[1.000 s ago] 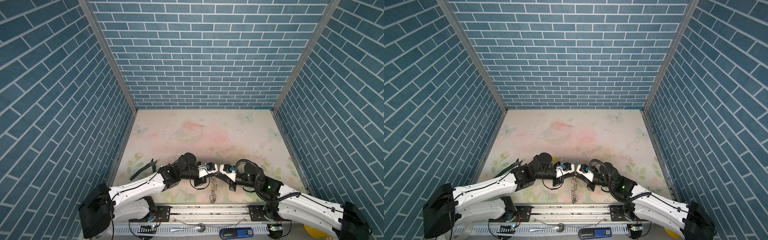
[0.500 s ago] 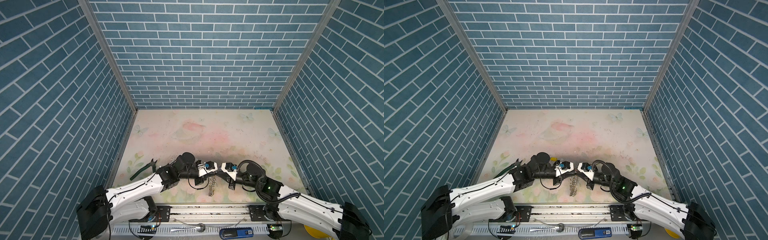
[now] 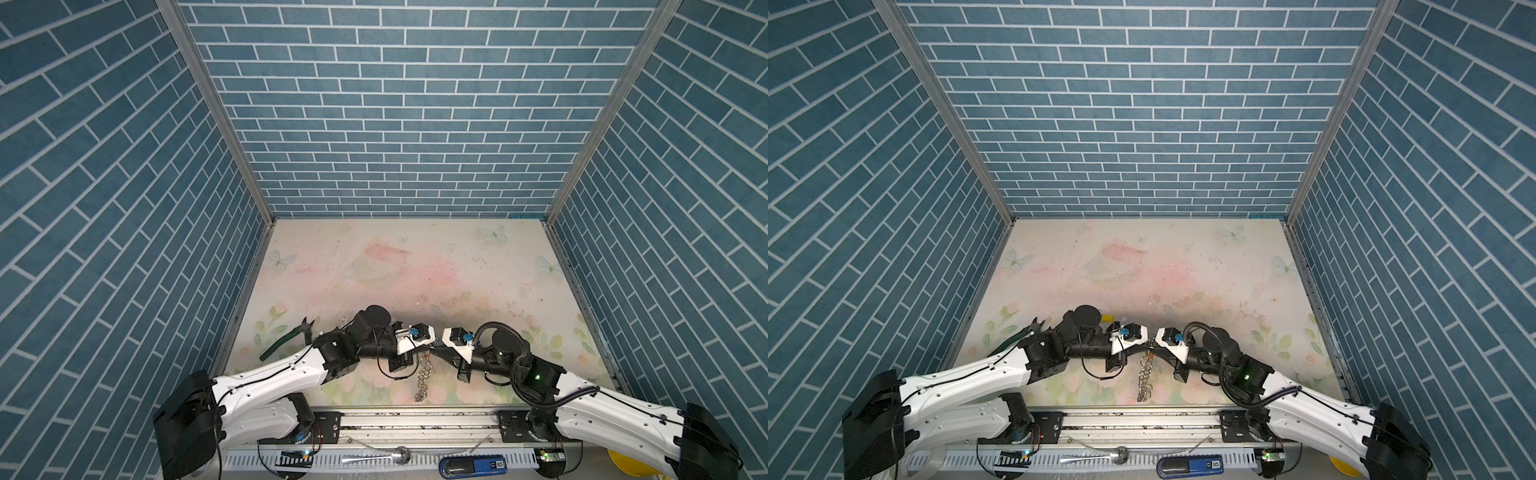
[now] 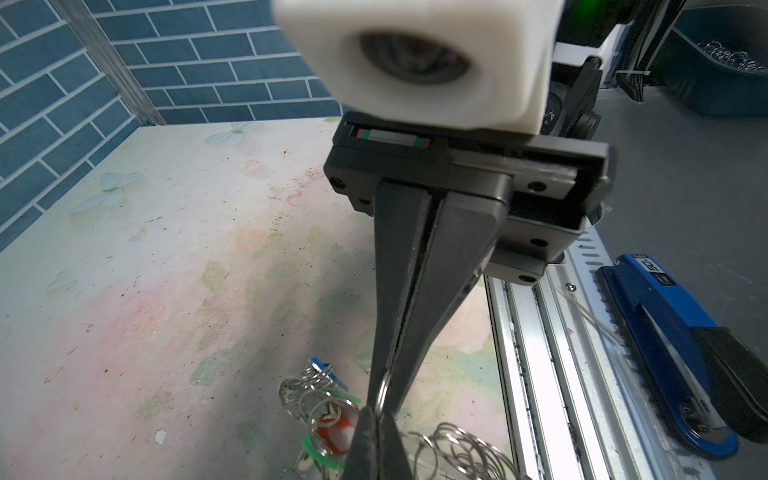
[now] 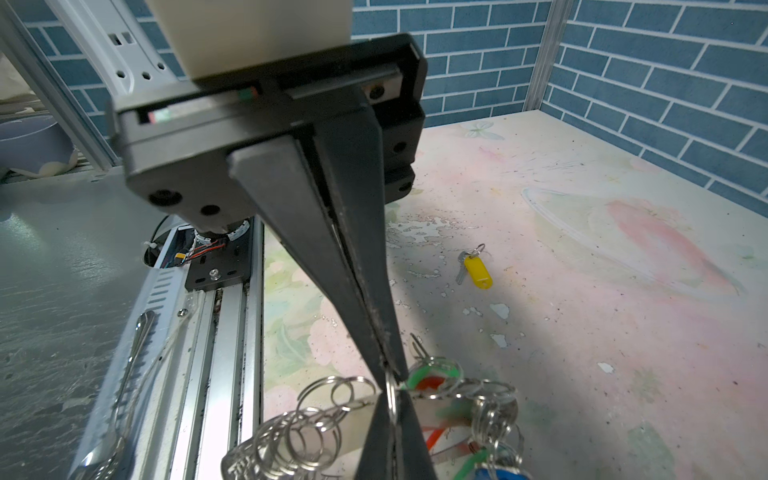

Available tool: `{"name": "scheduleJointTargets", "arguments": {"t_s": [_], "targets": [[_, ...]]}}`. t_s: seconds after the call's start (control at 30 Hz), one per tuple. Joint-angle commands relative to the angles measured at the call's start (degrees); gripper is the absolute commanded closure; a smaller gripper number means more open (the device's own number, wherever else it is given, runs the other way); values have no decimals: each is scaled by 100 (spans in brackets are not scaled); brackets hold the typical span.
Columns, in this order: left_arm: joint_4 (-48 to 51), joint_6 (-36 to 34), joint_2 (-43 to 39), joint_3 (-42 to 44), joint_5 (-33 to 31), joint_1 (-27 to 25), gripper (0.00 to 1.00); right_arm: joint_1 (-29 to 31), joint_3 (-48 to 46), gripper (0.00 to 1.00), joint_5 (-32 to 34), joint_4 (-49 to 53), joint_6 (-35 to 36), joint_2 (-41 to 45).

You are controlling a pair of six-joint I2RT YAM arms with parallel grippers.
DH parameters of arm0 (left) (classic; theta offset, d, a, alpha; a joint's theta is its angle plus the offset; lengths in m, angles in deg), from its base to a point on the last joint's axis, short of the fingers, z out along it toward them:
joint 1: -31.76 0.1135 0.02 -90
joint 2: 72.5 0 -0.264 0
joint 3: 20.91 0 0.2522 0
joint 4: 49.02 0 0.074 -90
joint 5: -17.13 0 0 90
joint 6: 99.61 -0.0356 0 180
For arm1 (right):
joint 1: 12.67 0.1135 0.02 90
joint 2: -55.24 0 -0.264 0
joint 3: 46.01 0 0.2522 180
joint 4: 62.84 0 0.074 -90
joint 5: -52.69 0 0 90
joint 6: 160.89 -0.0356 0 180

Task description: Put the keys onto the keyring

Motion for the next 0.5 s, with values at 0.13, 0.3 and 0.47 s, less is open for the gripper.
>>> {"name": "scheduleJointTargets", "arguments": {"t_s": [0.13, 0.3, 0.47], "targets": [[1023, -255, 162, -702, -559, -34, 100, 17, 609, 75, 536, 1057, 345, 233], [1521, -490, 314, -977, -664, -108, 100, 13, 708, 79, 597, 1153, 431, 357], [1619, -565, 370, -1084, -427, -116, 100, 15, 675, 80, 456, 996, 497, 391]]}}
